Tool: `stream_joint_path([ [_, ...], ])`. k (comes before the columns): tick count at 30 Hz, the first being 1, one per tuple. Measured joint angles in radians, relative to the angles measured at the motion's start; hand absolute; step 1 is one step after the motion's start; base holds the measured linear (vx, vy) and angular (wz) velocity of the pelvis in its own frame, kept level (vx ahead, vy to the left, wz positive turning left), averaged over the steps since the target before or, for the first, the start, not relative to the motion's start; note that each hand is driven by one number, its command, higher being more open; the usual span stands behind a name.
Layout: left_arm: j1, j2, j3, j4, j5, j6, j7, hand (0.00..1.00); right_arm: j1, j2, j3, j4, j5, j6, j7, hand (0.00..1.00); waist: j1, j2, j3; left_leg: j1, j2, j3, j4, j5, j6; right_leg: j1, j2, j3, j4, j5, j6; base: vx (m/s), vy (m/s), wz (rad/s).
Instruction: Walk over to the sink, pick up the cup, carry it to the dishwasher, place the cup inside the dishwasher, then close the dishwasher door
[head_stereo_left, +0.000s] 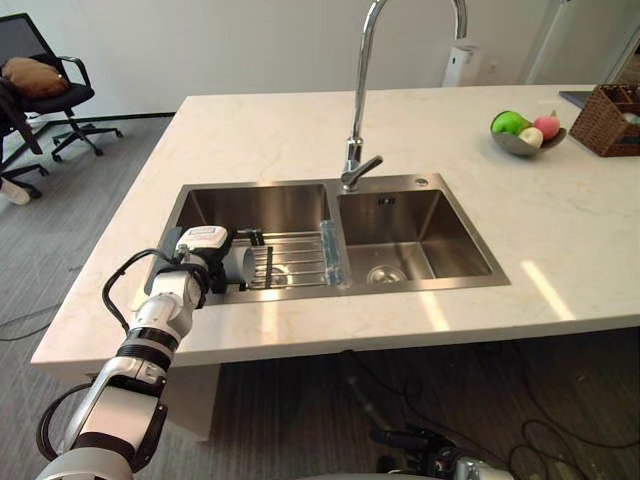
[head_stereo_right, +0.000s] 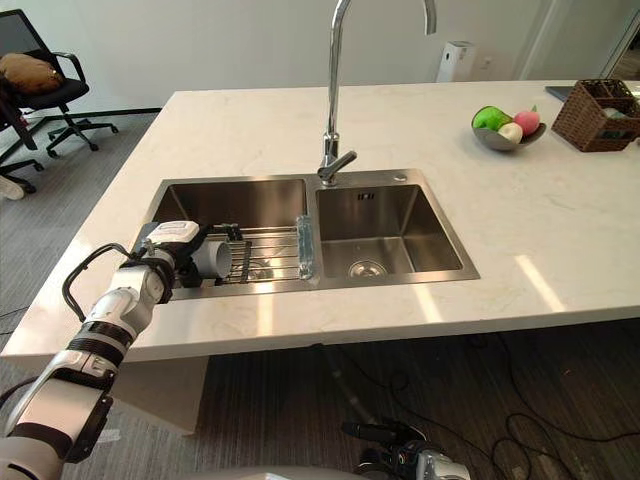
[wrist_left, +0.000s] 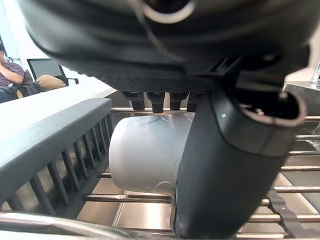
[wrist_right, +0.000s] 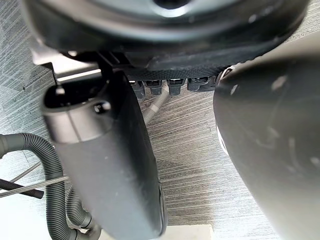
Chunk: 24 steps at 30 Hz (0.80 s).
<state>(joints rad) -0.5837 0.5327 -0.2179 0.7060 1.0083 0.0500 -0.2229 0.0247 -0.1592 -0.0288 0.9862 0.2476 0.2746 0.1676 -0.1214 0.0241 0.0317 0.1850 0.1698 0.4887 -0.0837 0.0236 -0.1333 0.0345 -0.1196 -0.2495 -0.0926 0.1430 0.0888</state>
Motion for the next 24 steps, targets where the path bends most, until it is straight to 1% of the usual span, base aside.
stream_joint_path([
  [4,-0.013,-0.003,0.004,0.02,0.078,-0.017,-0.022,0.0,-0.009,-0.002,0.005,0.0,-0.005,0.008,0.006,1.0,-0.002,-0.003,0.004,0.002,0.001,0.006,0.009,-0.009,-0.004,0.0,0.0,0.008,0.0,-0.001,0.001,-0.04,-0.019,-0.05],
  [8,-0.033,-0.001,0.002,0.055,0.091,-0.013,-0.019,0.0,-0.015,-0.013,0.016,-0.001,-0.006,0.022,0.013,1.0,-0.005,-0.001,0.006,0.005,0.003,0.018,0.017,-0.018,-0.005,-0.001,0.002,0.02,0.0,-0.001,0.002,-0.01,-0.016,-0.09],
  [9,-0.031,-0.003,-0.002,0.062,0.089,-0.014,-0.01,0.0,-0.015,-0.017,0.016,-0.001,-0.006,0.028,0.017,1.0,-0.005,0.002,0.006,0.008,0.003,0.02,0.018,-0.019,-0.004,0.001,0.002,0.022,0.0,-0.002,0.003,0.01,-0.011,-0.08],
  [12,-0.023,-0.002,-0.001,0.088,0.06,-0.015,0.062,0.0,-0.017,-0.02,0.016,-0.001,-0.01,0.035,0.025,1.0,-0.004,0.004,0.005,0.01,0.003,0.016,0.019,-0.023,-0.004,0.0,0.004,0.026,0.0,-0.002,0.003,0.0,-0.009,-0.04],
  [14,-0.003,-0.002,0.007,0.092,0.04,-0.031,0.117,0.0,-0.017,-0.022,0.016,0.0,-0.014,0.038,0.027,1.0,-0.002,0.003,0.005,0.011,0.003,0.014,0.021,-0.023,-0.004,0.001,0.003,0.026,0.0,-0.002,0.003,0.0,0.0,0.0],
  [15,0.012,-0.002,0.023,0.097,0.029,-0.049,0.159,0.0,-0.017,-0.022,0.016,0.0,-0.015,0.038,0.027,1.0,-0.002,0.003,0.005,0.01,0.004,0.012,0.022,-0.024,-0.004,0.002,0.003,0.025,0.0,-0.002,0.003,0.0,0.0,0.0],
  [16,0.018,-0.001,0.026,0.102,0.02,-0.058,0.181,0.0,-0.017,-0.022,0.016,0.0,-0.015,0.038,0.028,1.0,-0.002,0.003,0.005,0.01,0.004,0.011,0.022,-0.024,-0.005,0.002,0.003,0.024,0.0,-0.002,0.003,-0.04,-0.024,0.04],
  [17,0.02,0.001,0.027,0.116,-0.006,-0.08,0.226,0.0,-0.016,-0.023,0.016,0.001,-0.015,0.038,0.029,1.0,-0.001,0.005,0.005,0.01,0.003,0.005,0.023,-0.025,-0.007,0.004,0.002,0.021,0.0,-0.003,0.003,-0.03,-0.024,0.07],
  [19,0.032,0.003,0.045,0.126,-0.068,-0.12,0.273,0.0,-0.015,-0.025,0.015,0.002,-0.015,0.037,0.031,1.0,-0.002,0.005,0.005,0.007,0.002,-0.004,0.023,-0.027,-0.008,0.005,0.0,0.015,0.0,-0.004,0.005,-0.03,-0.024,0.1],
  [21,0.069,0.004,0.07,0.108,-0.19,-0.187,0.332,0.0,-0.012,-0.025,0.014,0.002,-0.015,0.034,0.032,1.0,0.002,0.005,0.006,-0.001,0.002,-0.016,0.023,-0.028,-0.008,0.005,-0.001,0.005,0.0,-0.006,0.007,-0.01,-0.017,0.11],
  [22,0.078,0.004,0.077,0.103,-0.228,-0.205,0.344,0.0,-0.012,-0.025,0.014,0.003,-0.015,0.033,0.032,1.0,0.004,0.004,0.007,-0.002,0.002,-0.017,0.023,-0.027,-0.008,0.004,-0.002,0.004,0.0,-0.006,0.007,0.0,-0.013,0.06],
  [24,0.134,0.004,0.112,0.052,-0.365,-0.254,0.358,0.0,-0.009,-0.023,0.011,0.003,-0.015,0.019,0.032,1.0,0.009,0.005,0.01,-0.008,0.001,-0.019,0.022,-0.025,-0.003,0.0,-0.002,0.001,0.0,-0.006,0.007,0.0,0.0,0.0],
])
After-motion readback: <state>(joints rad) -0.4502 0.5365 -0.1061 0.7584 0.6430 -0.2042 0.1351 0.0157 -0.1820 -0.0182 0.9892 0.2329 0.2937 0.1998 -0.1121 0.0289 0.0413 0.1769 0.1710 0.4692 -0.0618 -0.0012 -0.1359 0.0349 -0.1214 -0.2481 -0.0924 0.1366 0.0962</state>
